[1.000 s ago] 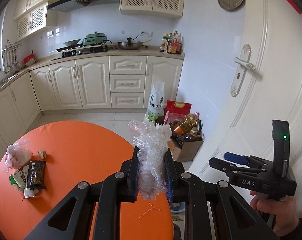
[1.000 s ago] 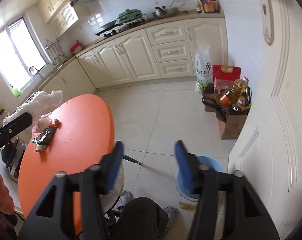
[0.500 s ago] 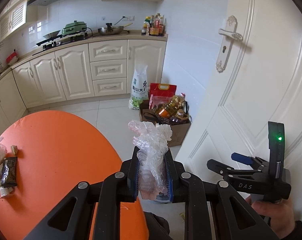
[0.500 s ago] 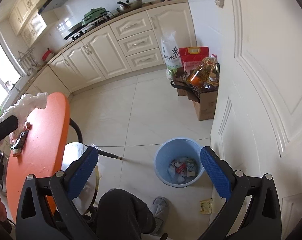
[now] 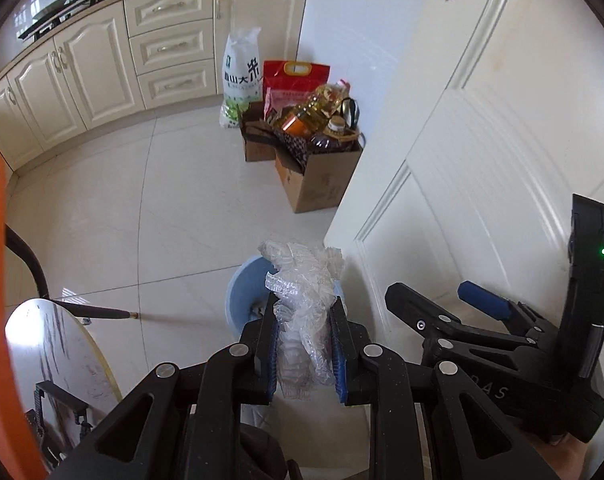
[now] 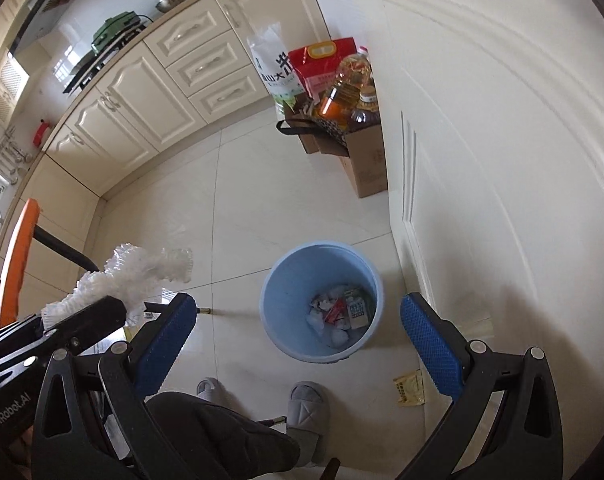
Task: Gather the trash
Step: 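Carry the clear plastic wrap over the blue bin with the left tool, then open the left tool to drop the plastic wrap into the bin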
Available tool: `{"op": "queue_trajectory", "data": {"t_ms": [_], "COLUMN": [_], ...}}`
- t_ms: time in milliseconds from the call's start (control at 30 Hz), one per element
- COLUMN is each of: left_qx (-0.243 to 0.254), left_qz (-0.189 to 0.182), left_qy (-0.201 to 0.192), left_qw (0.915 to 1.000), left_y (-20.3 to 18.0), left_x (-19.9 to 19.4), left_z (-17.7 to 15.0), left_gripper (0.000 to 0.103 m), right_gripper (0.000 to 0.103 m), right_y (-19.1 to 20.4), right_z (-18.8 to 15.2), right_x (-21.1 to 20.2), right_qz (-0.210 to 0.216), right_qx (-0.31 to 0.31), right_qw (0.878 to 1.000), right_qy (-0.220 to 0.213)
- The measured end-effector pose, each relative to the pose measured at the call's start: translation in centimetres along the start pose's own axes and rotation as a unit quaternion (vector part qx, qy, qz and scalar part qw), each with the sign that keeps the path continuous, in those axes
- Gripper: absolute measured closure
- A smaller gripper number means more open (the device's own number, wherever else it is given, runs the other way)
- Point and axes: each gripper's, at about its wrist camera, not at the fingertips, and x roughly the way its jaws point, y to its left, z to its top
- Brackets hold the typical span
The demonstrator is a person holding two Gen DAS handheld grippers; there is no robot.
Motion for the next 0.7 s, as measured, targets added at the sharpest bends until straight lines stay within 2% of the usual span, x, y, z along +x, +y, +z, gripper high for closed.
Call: {"op": "queue_trajectory", "data": {"t_ms": [167, 267, 333, 400, 500, 533, 633, 700], "left_qx": [-0.017, -0.022, -0.019, -0.016, -0.026, -0.017, -0.021, -0.030], "left_qz": [-0.002, -0.019, -0.024, 0.001, 0.021, 0.057, 0.078, 0.104], "left_qy": [0.028, 0.052, 0.068, 0.064, 0.051, 0.084, 0.087, 0.096], "left_qw": [0.9994, 0.9982, 0.9972, 0.9978, 0.9981, 0.9947, 0.9929, 0.9895], "left_y": [-0.3, 0.3, 0.4, 1.0, 1.7, 1.8, 1.6, 1.5], "left_x": [6.9, 10.6, 12.2, 12.9, 14.2, 14.6, 16.4, 18.2], "left_z": [2.5, 3.0, 3.4, 3.9, 4.9, 4.9, 4.1, 3.0], "left_gripper": [0.084, 0.082, 0.072, 0.035, 0.009, 0.006, 0.006, 0.006], "right_gripper": [0.000, 0.000, 0.000, 0.000, 0.000, 0.000, 0.000, 0.000], "right_y": [-2.7, -3.9, -4.7, -5.0, -5.5, -5.4, -5.6, -5.9], "right_z": [-0.9, -1.6, -1.8, -1.9, -2.0, -2.1, -2.6, -3.4], "right_x": [3.4, 5.2, 6.1, 6.7, 7.3, 7.5, 8.2, 9.0], "right_qz": [-0.005, -0.003, 0.001, 0.005, 0.008, 0.006, 0.011, 0.017], "right_qx": [0.031, 0.048, 0.056, 0.063, 0.073, 0.072, 0.076, 0.079], "right_qw": [0.999, 0.998, 0.998, 0.997, 0.996, 0.996, 0.996, 0.995], "right_qy": [0.018, 0.033, 0.042, 0.047, 0.048, 0.048, 0.049, 0.051]}}
